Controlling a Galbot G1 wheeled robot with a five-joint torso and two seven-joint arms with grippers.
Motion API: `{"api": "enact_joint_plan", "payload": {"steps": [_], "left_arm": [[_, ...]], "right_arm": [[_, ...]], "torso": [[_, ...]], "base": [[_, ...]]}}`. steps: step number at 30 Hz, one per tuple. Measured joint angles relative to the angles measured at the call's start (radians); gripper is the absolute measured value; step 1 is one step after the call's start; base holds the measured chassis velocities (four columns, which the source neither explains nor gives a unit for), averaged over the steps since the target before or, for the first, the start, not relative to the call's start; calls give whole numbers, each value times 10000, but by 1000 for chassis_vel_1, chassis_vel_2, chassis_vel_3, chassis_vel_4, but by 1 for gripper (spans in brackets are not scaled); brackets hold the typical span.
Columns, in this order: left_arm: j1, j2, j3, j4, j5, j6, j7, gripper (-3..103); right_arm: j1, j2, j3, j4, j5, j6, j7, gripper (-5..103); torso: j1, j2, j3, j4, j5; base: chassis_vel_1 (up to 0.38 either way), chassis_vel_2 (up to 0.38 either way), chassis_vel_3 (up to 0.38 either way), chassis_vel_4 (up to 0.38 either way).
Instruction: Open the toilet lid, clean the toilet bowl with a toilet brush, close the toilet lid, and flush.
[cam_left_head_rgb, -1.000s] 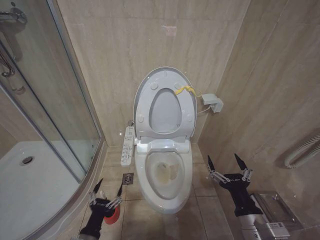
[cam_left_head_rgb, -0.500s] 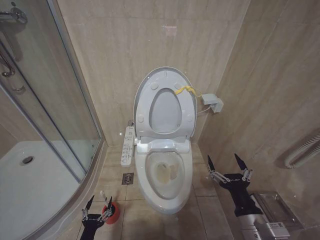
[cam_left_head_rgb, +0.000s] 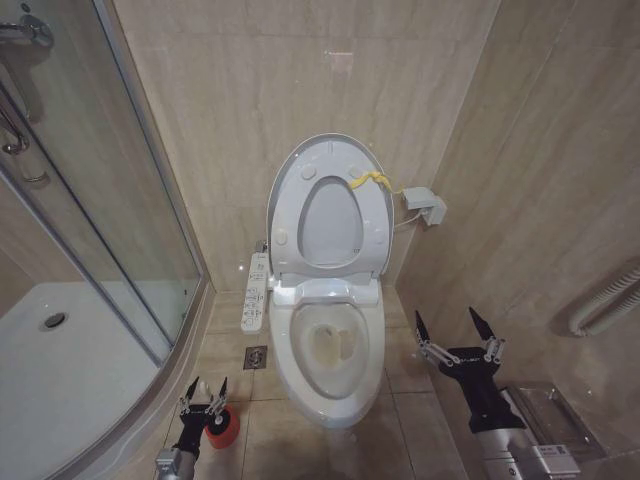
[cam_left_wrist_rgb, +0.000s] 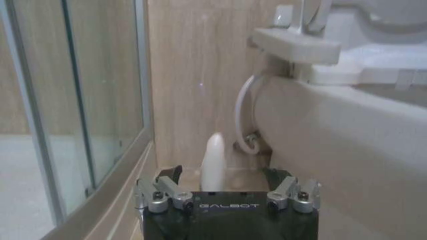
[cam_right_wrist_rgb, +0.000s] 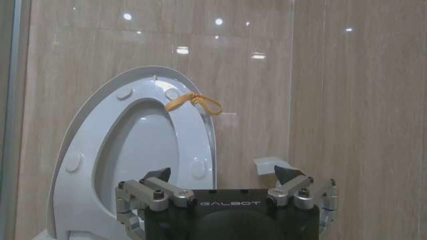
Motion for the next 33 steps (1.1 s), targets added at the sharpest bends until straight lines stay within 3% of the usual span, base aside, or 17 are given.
{"api": "enact_joint_plan", "payload": {"steps": [4, 5, 6, 12, 13, 17, 20, 21, 33], "left_arm": [[-294, 14, 5, 487, -199, -221, 328, 82], [-441, 43, 6, 716, -379, -400, 649, 82], [-512, 65, 7, 816, -453, -473, 827, 68], [-461, 106, 15, 823, -520, -507, 1057, 68], [-400, 107, 16, 768, -523, -507, 1058, 42], [-176, 114, -11, 496, -584, -508, 1041, 42], [154, 119, -91, 29, -748, -501, 979, 42], [345, 117, -127, -291, -873, -471, 961, 23], [3134, -13, -1059, -4489, -1233, 121, 635, 23]], "right_arm": [[0, 0, 0, 0, 0, 0, 0, 100], [0, 0, 0, 0, 0, 0, 0, 100], [0, 0, 0, 0, 0, 0, 0, 100], [0, 0, 0, 0, 0, 0, 0, 100], [0, 0, 0, 1, 0, 0, 0, 100], [0, 0, 0, 0, 0, 0, 0, 100], [0, 0, 0, 0, 0, 0, 0, 100], [0, 0, 0, 0, 0, 0, 0, 100], [0, 0, 0, 0, 0, 0, 0, 100]], "torso": [[0, 0, 0, 0, -1], [0, 0, 0, -2, 0], [0, 0, 0, -2, 0], [0, 0, -1, -1, 1], [0, 0, -1, -1, 0], [0, 0, -2, -2, 0], [0, 0, -1, -1, 1], [0, 0, -2, -2, -4], [-1, 1, -2, 3, 1]], "base": [[0, 0, 0, 0], [0, 0, 0, 0], [0, 0, 0, 0], [0, 0, 0, 0], [0, 0, 0, 0], [0, 0, 0, 0], [0, 0, 0, 0], [0, 0, 0, 0], [0, 0, 0, 0]]}}
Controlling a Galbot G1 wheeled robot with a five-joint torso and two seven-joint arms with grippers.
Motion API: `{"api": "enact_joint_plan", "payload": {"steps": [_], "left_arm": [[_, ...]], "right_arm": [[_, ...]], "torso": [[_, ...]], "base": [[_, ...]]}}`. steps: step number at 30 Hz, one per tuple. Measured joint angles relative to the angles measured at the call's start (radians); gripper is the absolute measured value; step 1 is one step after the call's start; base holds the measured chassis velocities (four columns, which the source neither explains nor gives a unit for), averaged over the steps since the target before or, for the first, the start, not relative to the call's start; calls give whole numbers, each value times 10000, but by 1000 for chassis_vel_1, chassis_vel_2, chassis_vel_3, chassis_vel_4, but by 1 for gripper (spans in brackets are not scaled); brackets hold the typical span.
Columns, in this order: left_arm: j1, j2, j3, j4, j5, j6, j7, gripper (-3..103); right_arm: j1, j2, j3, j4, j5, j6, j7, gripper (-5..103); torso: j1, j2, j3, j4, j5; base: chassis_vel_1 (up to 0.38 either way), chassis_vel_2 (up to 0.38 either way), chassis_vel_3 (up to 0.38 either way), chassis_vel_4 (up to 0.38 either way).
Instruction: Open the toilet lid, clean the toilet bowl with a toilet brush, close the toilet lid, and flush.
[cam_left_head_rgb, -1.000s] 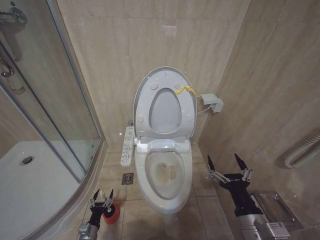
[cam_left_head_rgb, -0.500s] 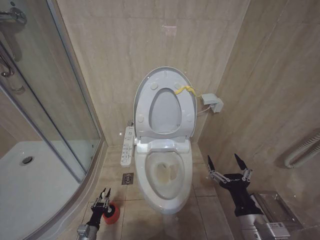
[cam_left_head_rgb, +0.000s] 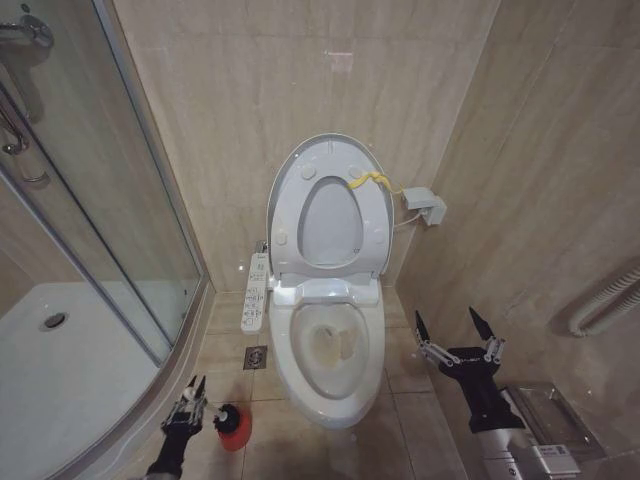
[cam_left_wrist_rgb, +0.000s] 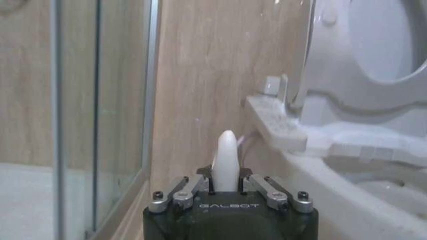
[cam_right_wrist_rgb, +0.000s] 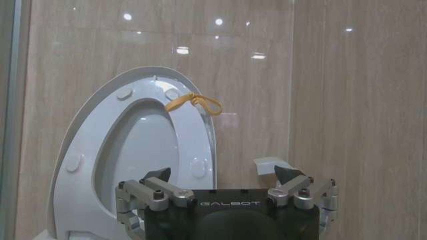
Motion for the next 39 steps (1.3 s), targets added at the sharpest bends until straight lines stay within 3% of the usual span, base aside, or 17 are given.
{"api": "enact_joint_plan", "payload": {"steps": [6, 12, 19, 25, 29, 39], "left_arm": [[1331, -32, -625, -2913, -216, 284, 232, 23], [1739, -157, -784, -4563, -687, 605, 851, 23], [998, -327, -381, -6494, -2382, 2311, 483, 23], [-441, -199, 148, -5898, -3349, 2648, 902, 23], [-1961, -5, 812, -4271, -4007, 2486, 1361, 23], [-4231, 253, 2272, -886, -4289, 1846, 1949, 23]], "right_arm": [[0, 0, 0, 0, 0, 0, 0, 100], [0, 0, 0, 0, 0, 0, 0, 100], [0, 0, 0, 0, 0, 0, 0, 100], [0, 0, 1, 0, 0, 0, 0, 100], [0, -1, 0, 0, 0, 0, 0, 100], [0, 0, 1, 0, 0, 0, 0, 100]], "torso": [[0, 0, -1, -5, 4], [0, 0, 0, -4, 1], [0, 0, 1, -3, 3], [0, 0, 1, -3, 0], [1, -1, 2, -6, -1], [1, -1, 2, -3, -2]], "base": [[0, 0, 0, 0], [0, 0, 0, 0], [0, 0, 0, 0], [0, 0, 0, 0], [0, 0, 0, 0], [0, 0, 0, 0]]}}
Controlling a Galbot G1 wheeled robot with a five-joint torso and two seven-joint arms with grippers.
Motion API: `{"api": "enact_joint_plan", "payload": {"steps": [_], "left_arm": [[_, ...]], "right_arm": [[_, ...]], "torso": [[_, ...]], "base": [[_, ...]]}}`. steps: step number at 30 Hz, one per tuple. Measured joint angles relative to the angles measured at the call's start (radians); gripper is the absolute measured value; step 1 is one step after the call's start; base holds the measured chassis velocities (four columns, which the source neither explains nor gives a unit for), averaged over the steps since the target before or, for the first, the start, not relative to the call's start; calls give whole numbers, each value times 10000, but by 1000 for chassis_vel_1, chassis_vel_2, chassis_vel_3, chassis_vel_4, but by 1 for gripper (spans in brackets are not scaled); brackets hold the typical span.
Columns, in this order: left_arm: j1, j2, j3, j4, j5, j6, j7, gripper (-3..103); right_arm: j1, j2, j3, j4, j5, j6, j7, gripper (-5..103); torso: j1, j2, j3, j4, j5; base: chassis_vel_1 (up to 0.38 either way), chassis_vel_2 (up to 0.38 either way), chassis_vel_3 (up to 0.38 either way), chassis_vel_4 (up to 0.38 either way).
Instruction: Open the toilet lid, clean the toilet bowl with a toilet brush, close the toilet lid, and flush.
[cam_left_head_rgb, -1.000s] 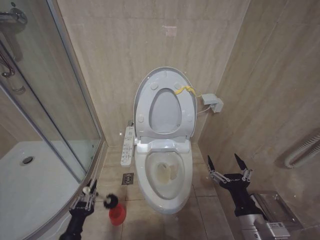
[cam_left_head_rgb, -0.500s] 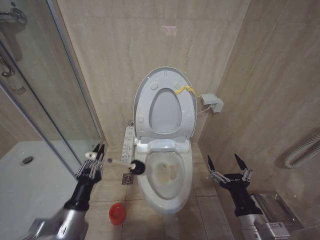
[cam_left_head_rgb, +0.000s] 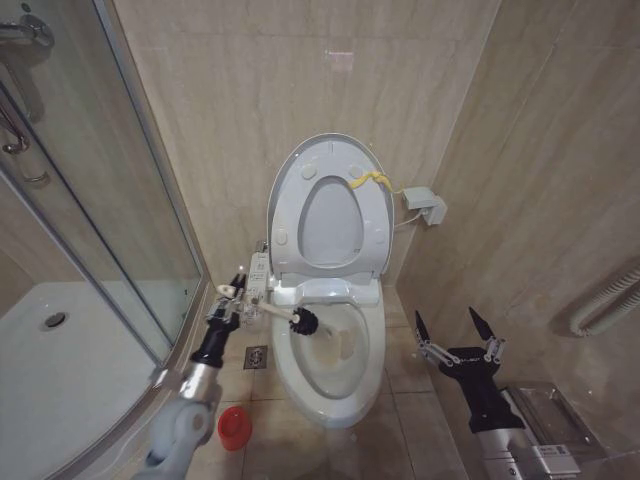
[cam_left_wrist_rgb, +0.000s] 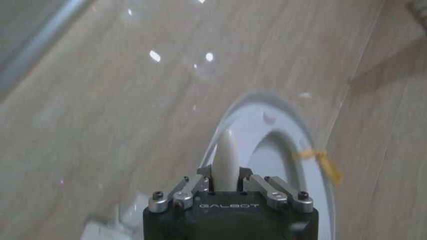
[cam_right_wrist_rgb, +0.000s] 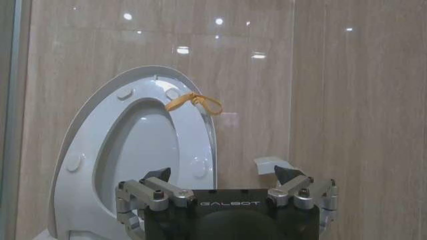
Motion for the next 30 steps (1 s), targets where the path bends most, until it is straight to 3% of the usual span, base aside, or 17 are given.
{"api": "enact_joint_plan", "payload": {"steps": [6, 16, 27, 30], "left_arm": [[-1804, -333, 1224, 2362, 273, -471, 84, 23], [-3306, -571, 3193, 4715, 715, -821, -25, 23], [-4032, -1172, 3780, 6477, 641, -1404, 776, 23], [-4153, -1172, 3768, 6845, 1236, -1549, 939, 23]], "right_arm": [[0, 0, 0, -1, 0, 0, 0, 100], [0, 0, 0, 0, 0, 0, 0, 100], [0, 0, 0, 0, 0, 0, 0, 100], [0, 0, 0, -1, 0, 0, 0, 100]], "torso": [[1, -1, 0, -2, 3], [1, -1, -1, -1, 4], [-1, 0, -2, 1, 4], [-1, 1, -3, 0, 2]], "base": [[0, 0, 0, 0], [0, 0, 0, 0], [0, 0, 0, 0], [0, 0, 0, 0]]}}
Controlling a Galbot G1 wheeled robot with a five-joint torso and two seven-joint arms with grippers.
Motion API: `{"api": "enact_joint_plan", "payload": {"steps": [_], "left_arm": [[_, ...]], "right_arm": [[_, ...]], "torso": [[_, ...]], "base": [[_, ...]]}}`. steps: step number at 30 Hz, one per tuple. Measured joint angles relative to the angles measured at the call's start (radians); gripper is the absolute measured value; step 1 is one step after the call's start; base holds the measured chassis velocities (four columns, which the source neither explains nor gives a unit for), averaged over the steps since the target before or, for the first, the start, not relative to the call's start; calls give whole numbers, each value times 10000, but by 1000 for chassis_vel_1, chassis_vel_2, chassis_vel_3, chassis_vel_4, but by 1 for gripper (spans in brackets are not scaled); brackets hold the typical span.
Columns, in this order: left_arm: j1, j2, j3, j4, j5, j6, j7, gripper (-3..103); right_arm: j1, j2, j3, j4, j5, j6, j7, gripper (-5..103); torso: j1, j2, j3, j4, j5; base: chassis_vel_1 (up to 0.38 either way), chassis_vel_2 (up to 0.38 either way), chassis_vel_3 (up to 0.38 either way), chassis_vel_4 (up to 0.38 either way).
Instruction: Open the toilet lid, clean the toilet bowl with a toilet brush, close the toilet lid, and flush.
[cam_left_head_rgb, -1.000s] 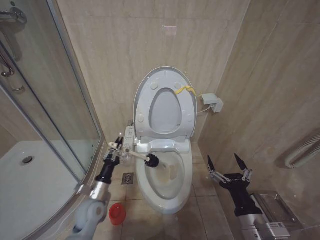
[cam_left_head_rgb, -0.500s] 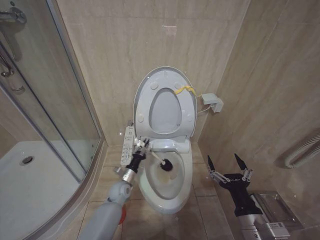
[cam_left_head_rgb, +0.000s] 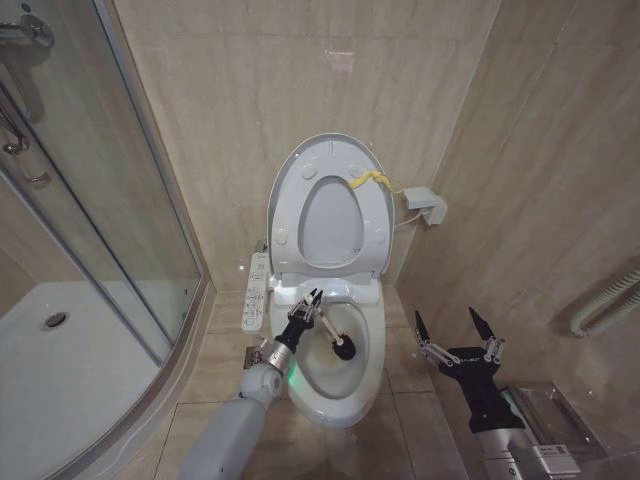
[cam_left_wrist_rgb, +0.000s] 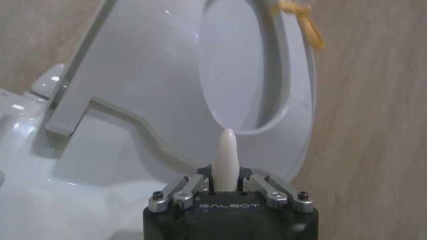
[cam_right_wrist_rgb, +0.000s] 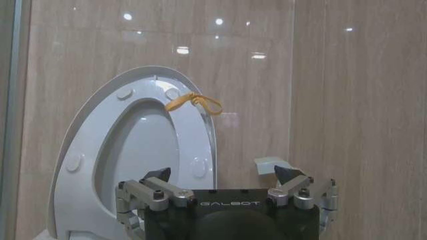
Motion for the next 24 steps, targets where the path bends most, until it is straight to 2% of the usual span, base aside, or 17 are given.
{"api": "enact_joint_plan", "payload": {"steps": [2, 4, 5, 8, 10, 13, 16, 17, 18, 20, 21, 24], "left_arm": [[-2, 56, -27, 34, 320, -47, 30, 23], [27, 222, -296, -6, 1560, -160, 164, 23], [27, 222, -296, -6, 1560, -160, 164, 23], [52, 539, -657, -312, 2874, -224, 478, 23], [29, 587, -718, -388, 3079, -259, 554, 23], [-83, 614, -699, -495, 3311, -390, 597, 23], [-175, 429, -436, -492, 2645, -483, 204, 23], [-175, 429, -436, -492, 2645, -483, 204, 23], [-183, 337, -339, -482, 2213, -510, 33, 23], [-199, 41, -112, -441, 834, -552, -480, 23], [-199, 41, -112, -441, 834, -552, -480, 23], [-155, -114, -5, -350, -224, -384, -825, 23]], "right_arm": [[0, 0, 0, 1, 0, 0, 0, 100], [0, 0, 0, 0, 0, 0, 0, 100], [0, 0, 0, 0, 0, 0, 0, 100], [0, 0, 0, 0, 0, 0, 0, 100], [0, 0, 0, 0, 0, 0, 0, 100], [0, 0, 0, 0, 0, 0, 0, 100], [0, 0, 0, 1, 0, 0, 0, 100], [0, 0, 0, 1, 0, 0, 0, 100], [0, 0, 0, 0, 0, 0, 0, 100], [0, 0, 0, 1, 0, 0, 0, 100], [0, 0, 0, 1, 0, 0, 0, 100], [0, 0, 0, 0, 0, 0, 0, 100]], "torso": [[0, 0, 0, 0, -1], [-1, 1, 0, 0, -1], [-1, 1, 0, 0, -1], [0, -1, 2, -2, -1], [1, -1, 2, 3, 1], [0, 0, 2, -1, -1], [1, 0, 2, -2, 0], [1, 0, 2, -2, 0], [0, -1, 2, -2, 0], [0, 0, 1, -3, 0], [0, 0, 1, -3, 0], [0, 0, 1, -4, 1]], "base": [[0, 0, 0, 0], [0, 0, 0, 0], [0, 0, 0, 0], [0, 0, 0, 0], [0, 0, 0, 0], [0, 0, 0, 0], [0, 0, 0, 0], [0, 0, 0, 0], [0, 0, 0, 0], [0, 0, 0, 0], [0, 0, 0, 0], [0, 0, 0, 0]]}}
